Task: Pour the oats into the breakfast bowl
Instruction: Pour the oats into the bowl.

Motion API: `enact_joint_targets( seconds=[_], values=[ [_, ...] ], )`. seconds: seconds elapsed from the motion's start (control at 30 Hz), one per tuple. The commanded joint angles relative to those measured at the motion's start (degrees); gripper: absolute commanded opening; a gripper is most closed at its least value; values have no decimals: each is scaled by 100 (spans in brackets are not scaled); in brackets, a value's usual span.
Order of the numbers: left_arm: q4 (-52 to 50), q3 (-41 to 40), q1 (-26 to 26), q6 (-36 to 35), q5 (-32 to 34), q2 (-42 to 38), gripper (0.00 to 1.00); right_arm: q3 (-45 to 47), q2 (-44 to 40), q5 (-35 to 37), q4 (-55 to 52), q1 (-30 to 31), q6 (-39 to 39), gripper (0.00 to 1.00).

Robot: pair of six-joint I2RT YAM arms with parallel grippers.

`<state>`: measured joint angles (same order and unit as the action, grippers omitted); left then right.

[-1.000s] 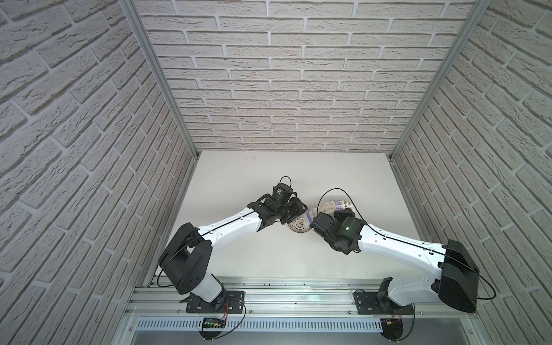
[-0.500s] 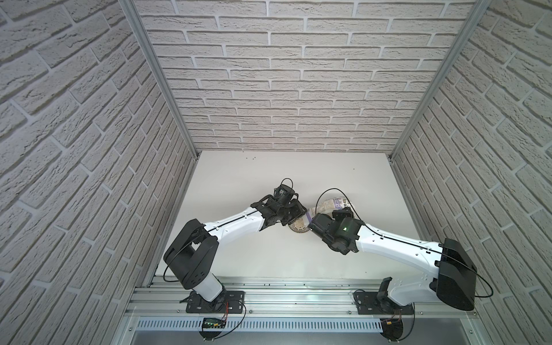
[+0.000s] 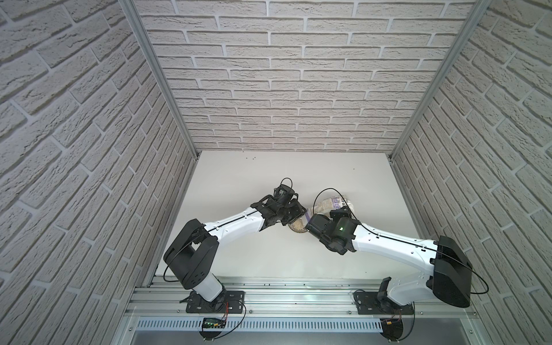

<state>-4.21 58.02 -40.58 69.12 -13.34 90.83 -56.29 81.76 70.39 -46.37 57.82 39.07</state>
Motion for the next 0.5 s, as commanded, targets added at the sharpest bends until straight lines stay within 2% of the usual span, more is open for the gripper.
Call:
enact_joint_targets(
  seconds=[0.0,0.47],
  values=[
    [240,-89,22,-15,-17,23,34,-377,-108,1063,234,82,-191,4],
    [307,-168,98,-4,-37,29,20,-576,38,1242,-62,159,-308,4]
  ],
)
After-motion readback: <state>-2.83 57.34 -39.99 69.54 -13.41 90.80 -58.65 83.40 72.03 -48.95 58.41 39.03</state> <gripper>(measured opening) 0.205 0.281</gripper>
